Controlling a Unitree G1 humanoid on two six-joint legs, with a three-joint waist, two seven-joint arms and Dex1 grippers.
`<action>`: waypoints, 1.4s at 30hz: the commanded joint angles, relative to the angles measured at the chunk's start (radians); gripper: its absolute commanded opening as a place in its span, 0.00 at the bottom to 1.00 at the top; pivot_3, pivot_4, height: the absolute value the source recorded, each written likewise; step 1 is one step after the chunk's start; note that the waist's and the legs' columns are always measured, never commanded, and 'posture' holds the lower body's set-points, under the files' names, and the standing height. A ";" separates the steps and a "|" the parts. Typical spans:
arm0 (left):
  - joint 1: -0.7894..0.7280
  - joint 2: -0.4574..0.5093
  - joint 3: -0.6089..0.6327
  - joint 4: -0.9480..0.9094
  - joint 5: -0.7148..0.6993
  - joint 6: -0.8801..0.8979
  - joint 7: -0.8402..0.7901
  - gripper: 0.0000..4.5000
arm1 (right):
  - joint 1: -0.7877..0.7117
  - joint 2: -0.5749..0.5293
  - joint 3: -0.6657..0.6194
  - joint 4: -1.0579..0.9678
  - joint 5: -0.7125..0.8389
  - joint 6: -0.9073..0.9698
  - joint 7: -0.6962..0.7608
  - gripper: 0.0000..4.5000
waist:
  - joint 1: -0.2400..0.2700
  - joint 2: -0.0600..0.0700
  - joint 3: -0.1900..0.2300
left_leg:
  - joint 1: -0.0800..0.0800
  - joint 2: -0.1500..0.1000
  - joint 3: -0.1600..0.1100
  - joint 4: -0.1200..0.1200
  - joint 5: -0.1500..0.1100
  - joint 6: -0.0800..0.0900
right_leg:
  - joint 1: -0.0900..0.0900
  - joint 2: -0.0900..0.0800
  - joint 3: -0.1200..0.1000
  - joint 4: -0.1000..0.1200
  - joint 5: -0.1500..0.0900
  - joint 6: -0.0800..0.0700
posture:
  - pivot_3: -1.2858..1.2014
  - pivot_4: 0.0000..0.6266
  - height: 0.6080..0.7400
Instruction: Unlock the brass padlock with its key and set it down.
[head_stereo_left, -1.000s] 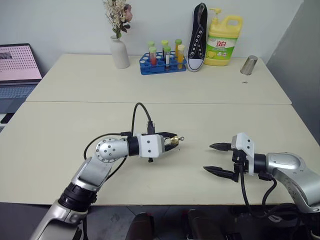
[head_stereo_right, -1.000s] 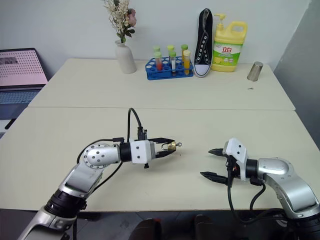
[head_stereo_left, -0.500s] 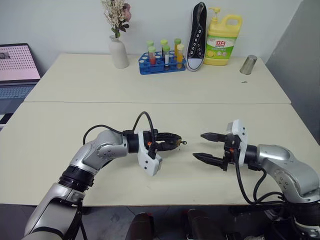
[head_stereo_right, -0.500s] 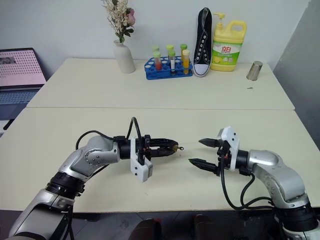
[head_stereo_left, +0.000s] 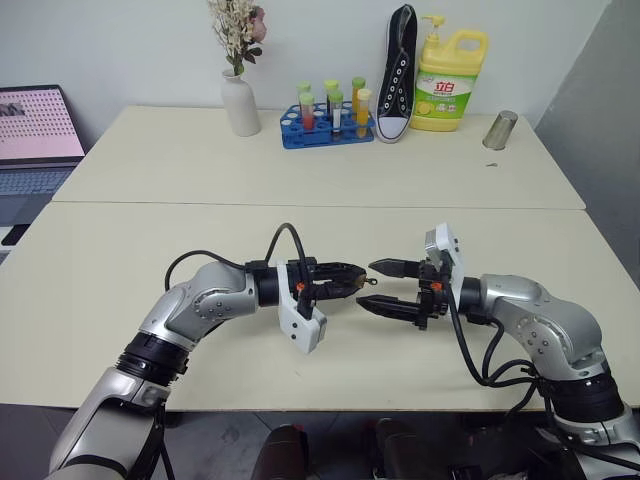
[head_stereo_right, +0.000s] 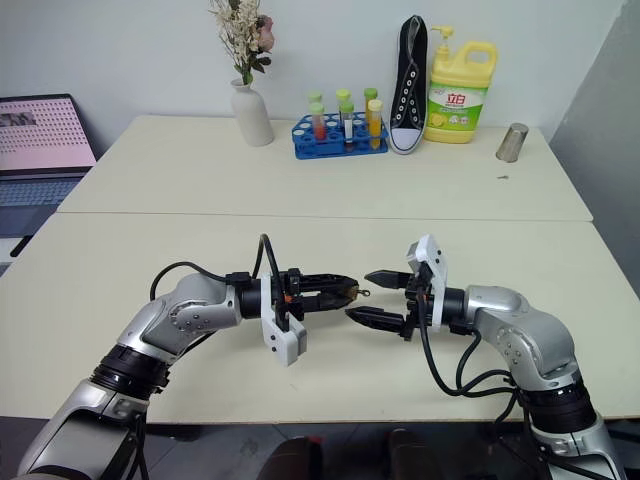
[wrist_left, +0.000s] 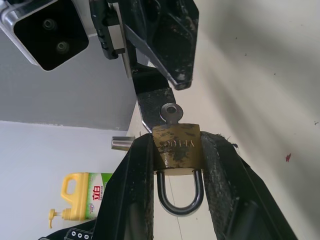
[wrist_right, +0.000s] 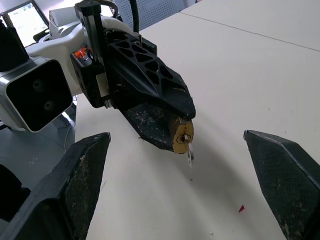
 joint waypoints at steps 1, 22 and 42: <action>0.003 0.011 0.023 -0.040 -0.003 0.003 0.023 0.21 | -0.026 -0.016 -0.014 -0.003 0.017 -0.002 0.021 1.00 | 0.000 0.000 0.000 | 0.000 0.000 0.000 0.000 0.000 0.000 | 0.000 0.000 0.000 0.000 0.000 0.000 | 0.52 0.24 1.00; 0.016 0.017 0.021 -0.041 0.001 0.012 0.046 0.21 | -0.052 -0.026 -0.039 0.025 0.071 0.047 0.042 0.12 | 0.000 0.000 0.000 | 0.000 0.000 0.000 0.000 0.000 0.000 | 0.000 0.000 0.000 0.000 0.000 0.000 | 0.52 0.24 1.00; 0.030 0.022 0.007 -0.054 0.039 -0.017 0.063 0.21 | -0.193 -0.059 -0.040 0.134 0.198 0.353 0.073 0.00 | 0.000 0.000 0.000 | 0.000 0.001 0.000 0.000 0.000 0.000 | 0.000 0.000 0.000 0.000 0.000 0.000 | 0.52 0.24 1.00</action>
